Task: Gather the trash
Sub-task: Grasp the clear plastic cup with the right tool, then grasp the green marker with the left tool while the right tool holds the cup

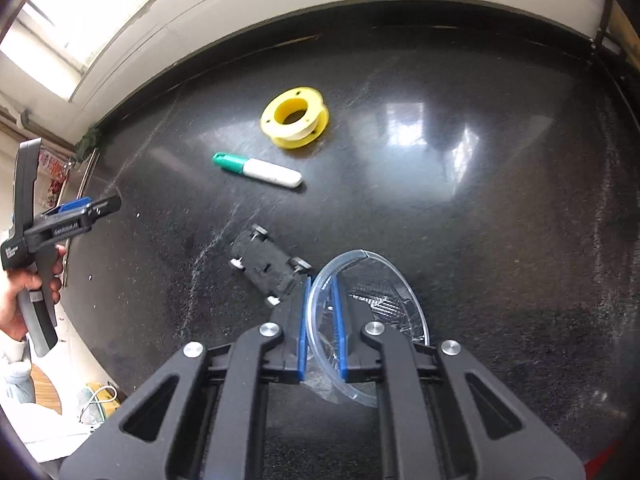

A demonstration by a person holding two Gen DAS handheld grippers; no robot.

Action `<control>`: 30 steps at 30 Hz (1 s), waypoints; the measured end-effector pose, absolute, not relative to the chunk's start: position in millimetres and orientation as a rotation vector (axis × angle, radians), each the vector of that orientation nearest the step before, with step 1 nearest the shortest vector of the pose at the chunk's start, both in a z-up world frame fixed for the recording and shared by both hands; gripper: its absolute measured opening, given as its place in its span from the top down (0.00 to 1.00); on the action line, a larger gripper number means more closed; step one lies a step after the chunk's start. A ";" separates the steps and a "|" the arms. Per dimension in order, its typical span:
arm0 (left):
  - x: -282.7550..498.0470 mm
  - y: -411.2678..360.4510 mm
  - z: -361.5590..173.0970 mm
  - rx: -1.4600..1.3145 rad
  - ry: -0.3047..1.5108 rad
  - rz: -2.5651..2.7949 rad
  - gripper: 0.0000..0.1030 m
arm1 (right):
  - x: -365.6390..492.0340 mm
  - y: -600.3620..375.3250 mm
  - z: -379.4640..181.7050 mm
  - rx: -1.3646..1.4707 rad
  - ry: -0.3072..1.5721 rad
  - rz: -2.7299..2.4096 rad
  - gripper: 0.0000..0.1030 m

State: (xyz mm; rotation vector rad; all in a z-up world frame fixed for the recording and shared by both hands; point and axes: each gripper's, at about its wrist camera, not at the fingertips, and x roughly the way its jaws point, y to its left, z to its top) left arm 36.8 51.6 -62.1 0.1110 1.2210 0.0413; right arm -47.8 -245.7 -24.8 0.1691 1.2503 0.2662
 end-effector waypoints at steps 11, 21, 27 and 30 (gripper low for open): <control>94.7 -117.8 -78.4 0.702 1.119 -0.406 0.07 | -72.6 -420.7 1.4 0.345 1.137 -0.128 0.89; 115.1 -165.3 -110.3 0.826 1.162 -0.414 0.11 | -105.6 -480.1 1.1 0.390 1.113 -0.213 0.89; 121.5 -174.4 -107.7 0.624 1.204 -0.459 0.88 | -99.7 -465.7 2.5 0.392 1.110 -0.183 0.89; 120.7 -170.4 -104.6 0.504 1.243 -0.467 0.88 | -93.5 -457.0 4.5 0.385 1.103 -0.159 0.89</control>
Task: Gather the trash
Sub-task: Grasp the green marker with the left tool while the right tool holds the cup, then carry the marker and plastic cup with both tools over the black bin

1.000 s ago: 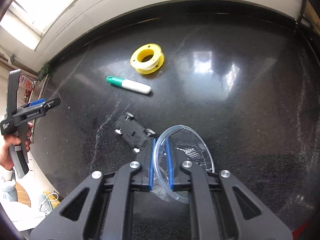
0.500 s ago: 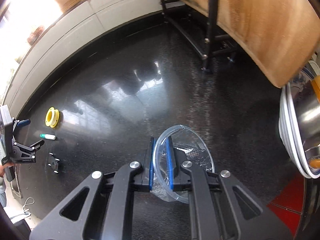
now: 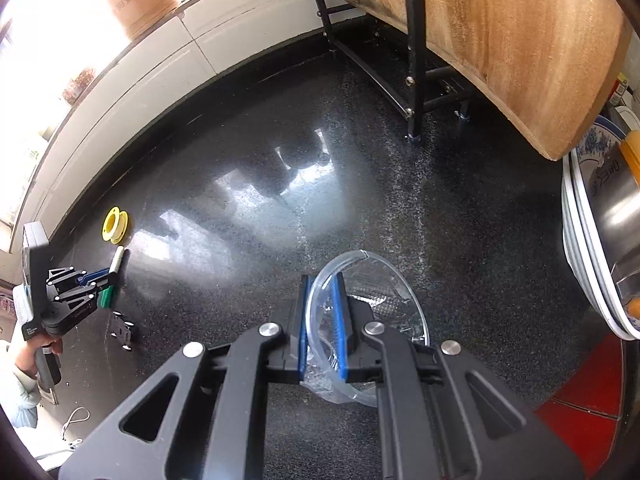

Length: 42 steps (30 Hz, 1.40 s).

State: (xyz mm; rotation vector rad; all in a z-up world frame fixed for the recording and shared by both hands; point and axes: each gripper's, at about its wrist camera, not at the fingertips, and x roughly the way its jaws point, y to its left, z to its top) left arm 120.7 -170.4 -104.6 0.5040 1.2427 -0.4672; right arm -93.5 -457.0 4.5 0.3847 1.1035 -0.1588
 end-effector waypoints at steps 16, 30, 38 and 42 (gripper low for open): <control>84.5 9.5 -57.8 -0.018 1.257 -0.079 0.88 | -10.3 -373.2 6.1 0.205 1.145 0.032 0.89; -139.4 277.9 12.9 -0.429 1.096 0.611 0.88 | 70.4 -79.1 35.0 -0.149 1.128 0.597 0.89; -344.9 323.0 -8.0 -0.670 1.074 0.946 0.88 | -21.9 139.0 34.6 -0.450 1.107 1.008 0.89; -420.9 311.9 -24.0 -0.786 1.063 1.078 0.88 | -100.3 229.8 27.6 -0.600 1.086 1.214 0.89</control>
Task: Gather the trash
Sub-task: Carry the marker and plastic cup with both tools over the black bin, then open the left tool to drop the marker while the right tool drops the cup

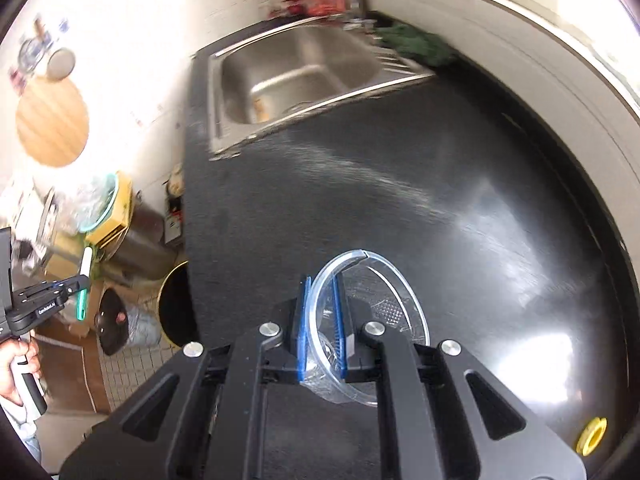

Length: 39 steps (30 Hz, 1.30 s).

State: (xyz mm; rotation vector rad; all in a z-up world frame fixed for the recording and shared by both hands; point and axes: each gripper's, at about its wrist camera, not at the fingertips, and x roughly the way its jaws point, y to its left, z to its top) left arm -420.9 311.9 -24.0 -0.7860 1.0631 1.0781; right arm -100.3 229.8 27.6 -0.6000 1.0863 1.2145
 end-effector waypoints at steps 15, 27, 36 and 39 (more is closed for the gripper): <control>-546.5 293.9 -80.3 -1.051 1.070 1.272 0.88 | -298.4 362.1 -30.5 -0.913 1.111 1.524 0.89; -527.7 322.5 -115.1 -1.106 1.058 1.201 0.88 | -332.2 391.8 -60.6 -1.024 1.146 1.563 0.89; -510.3 337.0 -124.1 -1.186 0.973 1.127 0.71 | -327.7 395.1 -68.5 -1.021 1.183 1.569 0.89; -510.5 338.2 -115.2 -1.153 0.937 1.192 0.17 | -324.8 396.0 -68.4 -1.008 1.196 1.569 0.89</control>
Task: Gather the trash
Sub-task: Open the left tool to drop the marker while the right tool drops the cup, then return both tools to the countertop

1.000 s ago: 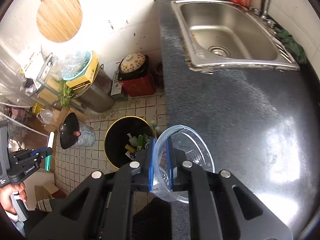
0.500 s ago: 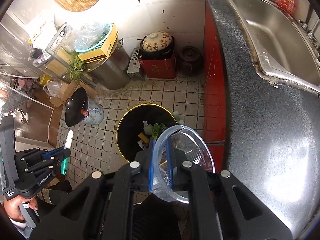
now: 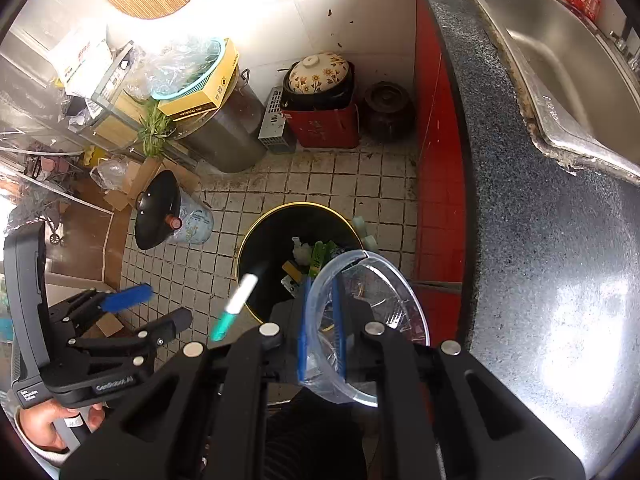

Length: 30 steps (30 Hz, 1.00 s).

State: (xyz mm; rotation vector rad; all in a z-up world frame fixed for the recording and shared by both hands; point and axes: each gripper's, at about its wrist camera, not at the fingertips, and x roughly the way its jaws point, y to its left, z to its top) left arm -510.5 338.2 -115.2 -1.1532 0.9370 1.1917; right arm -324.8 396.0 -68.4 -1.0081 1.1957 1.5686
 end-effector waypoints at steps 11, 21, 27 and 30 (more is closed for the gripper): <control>-505.1 326.3 -97.6 -1.014 1.126 1.260 0.07 | -327.6 402.9 -41.9 -0.766 1.300 1.654 0.14; -415.9 336.5 -63.5 -0.876 1.114 1.088 0.07 | -168.8 308.0 31.1 -0.543 1.035 1.274 0.07; -270.6 317.0 -48.7 -0.685 1.143 0.820 0.07 | -4.2 109.9 55.4 -0.449 0.921 0.759 0.07; -193.3 285.5 -48.0 -0.584 1.179 0.662 0.07 | 46.8 -15.0 60.6 -0.337 0.963 0.502 0.07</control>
